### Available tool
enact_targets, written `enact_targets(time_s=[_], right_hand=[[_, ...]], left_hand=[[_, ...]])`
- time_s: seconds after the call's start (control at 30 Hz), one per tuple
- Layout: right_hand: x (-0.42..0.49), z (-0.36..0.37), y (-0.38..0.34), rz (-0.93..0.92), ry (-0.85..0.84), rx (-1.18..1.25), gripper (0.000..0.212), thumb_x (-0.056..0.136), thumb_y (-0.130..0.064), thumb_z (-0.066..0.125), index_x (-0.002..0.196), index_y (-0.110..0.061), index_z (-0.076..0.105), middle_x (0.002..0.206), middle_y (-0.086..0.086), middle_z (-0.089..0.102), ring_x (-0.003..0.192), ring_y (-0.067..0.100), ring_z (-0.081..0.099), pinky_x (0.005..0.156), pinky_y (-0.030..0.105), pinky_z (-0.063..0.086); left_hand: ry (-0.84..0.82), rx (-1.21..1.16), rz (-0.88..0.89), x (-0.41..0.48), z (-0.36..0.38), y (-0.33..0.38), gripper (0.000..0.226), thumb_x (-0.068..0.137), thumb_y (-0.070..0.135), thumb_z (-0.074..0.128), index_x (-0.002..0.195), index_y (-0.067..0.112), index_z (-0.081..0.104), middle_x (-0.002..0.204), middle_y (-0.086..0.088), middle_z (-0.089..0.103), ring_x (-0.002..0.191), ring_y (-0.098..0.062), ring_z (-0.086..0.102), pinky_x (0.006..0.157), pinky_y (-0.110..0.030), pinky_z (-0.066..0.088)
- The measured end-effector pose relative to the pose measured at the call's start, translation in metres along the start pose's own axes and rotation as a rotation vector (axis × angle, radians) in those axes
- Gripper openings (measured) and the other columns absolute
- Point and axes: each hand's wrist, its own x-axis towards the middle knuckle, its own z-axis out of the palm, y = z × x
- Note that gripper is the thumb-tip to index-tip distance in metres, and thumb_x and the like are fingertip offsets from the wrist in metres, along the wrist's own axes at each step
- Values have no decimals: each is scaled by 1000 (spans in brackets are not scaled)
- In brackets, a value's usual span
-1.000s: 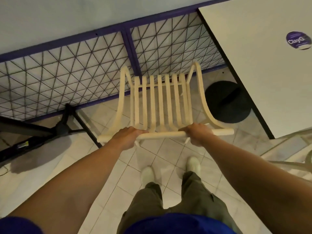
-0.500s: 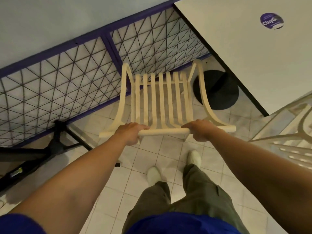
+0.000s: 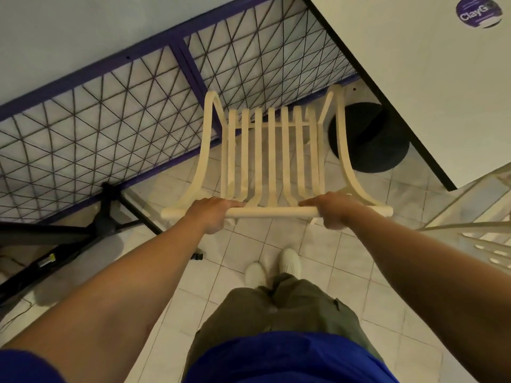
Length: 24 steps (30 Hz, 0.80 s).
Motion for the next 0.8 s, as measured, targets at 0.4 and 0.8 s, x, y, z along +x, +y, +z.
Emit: enact_targets(time_s=[0.4, 0.8], right_hand=[[-2, 6, -3, 39, 50, 4, 72, 86, -6, 67, 140, -48, 45, 107, -8, 59, 97, 19, 61, 89, 37, 52], [-8, 28, -74, 177, 89, 105, 72, 88, -6, 65, 141, -48, 42, 115, -4, 61, 88, 13, 54, 87, 35, 51]], left_hand=[[41, 43, 82, 3, 1, -5, 75, 94, 7, 58, 146, 55, 33, 115, -6, 62, 89, -27, 61, 68, -36, 47], [32, 164, 219, 8, -16, -67, 78, 92, 0, 54, 147, 53, 35, 104, -1, 54, 82, -23, 52, 67, -36, 43]])
